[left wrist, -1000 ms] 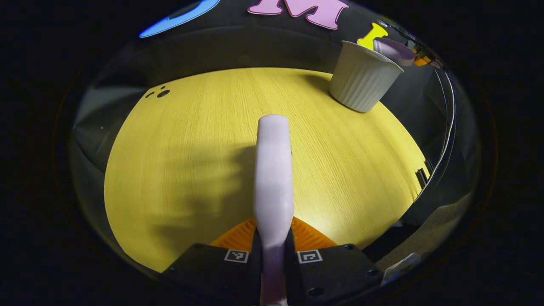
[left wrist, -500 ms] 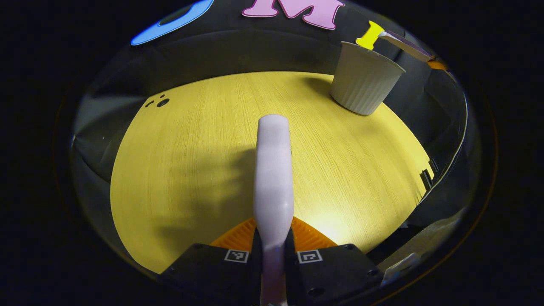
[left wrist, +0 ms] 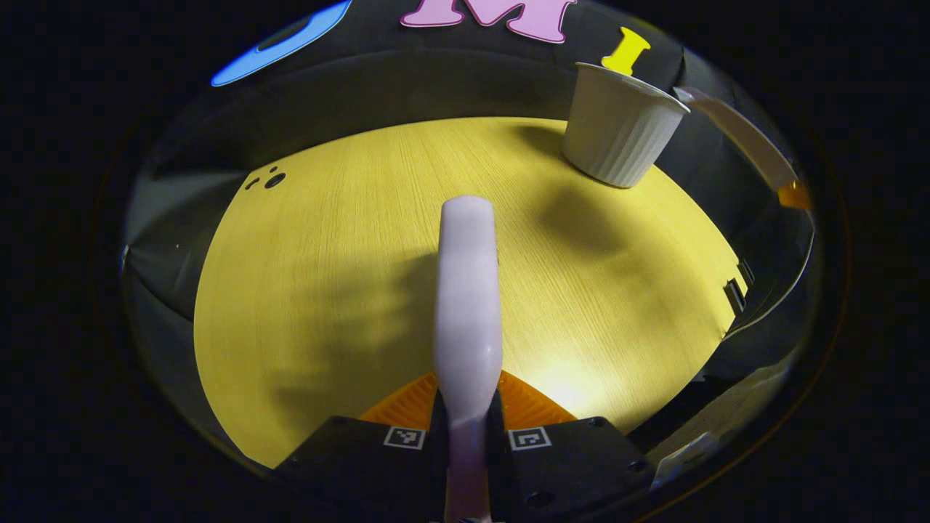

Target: Pick up the small broom and dustpan from the desktop, sweep the trash into the dustpan with the broom, and then empty the trash into the garbage bin.

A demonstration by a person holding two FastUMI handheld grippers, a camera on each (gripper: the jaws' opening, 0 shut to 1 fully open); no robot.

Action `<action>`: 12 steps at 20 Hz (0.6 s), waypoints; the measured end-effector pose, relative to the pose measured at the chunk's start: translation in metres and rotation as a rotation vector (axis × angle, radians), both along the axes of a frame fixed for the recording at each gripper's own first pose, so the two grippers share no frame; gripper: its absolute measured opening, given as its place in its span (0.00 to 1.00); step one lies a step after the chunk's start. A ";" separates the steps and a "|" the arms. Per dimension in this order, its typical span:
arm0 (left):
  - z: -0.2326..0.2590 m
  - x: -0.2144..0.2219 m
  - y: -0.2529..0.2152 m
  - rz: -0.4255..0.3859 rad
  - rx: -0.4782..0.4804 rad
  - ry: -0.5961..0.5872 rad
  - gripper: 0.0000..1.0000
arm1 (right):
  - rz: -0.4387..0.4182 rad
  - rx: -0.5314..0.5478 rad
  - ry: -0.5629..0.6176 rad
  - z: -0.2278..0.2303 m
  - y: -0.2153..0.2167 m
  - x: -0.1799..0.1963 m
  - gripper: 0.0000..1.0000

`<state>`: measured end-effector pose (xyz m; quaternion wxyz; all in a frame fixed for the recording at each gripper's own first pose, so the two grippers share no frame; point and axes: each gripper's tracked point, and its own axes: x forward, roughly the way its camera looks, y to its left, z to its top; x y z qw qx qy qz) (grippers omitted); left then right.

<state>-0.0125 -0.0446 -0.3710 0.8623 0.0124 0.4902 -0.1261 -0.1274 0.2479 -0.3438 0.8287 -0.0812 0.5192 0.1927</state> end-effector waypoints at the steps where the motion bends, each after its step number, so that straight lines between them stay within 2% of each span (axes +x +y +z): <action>1: -0.002 0.000 0.000 -0.002 0.006 0.000 0.27 | -0.006 0.019 0.027 -0.015 0.010 -0.010 0.35; 6: -0.013 0.005 0.002 -0.014 0.043 0.001 0.27 | -0.084 0.058 0.157 -0.090 0.038 -0.038 0.35; 7: -0.014 0.005 0.002 -0.015 0.050 0.002 0.27 | -0.097 0.049 0.173 -0.104 0.042 -0.042 0.39; 8: -0.016 0.006 0.003 -0.015 0.058 0.003 0.29 | -0.119 0.045 0.187 -0.116 0.046 -0.043 0.35; 9: -0.019 0.007 0.004 -0.013 0.067 0.006 0.26 | -0.145 0.049 0.204 -0.125 0.047 -0.045 0.35; 12: -0.029 0.013 0.010 0.000 0.094 0.021 0.27 | -0.181 0.045 0.232 -0.145 0.053 -0.046 0.36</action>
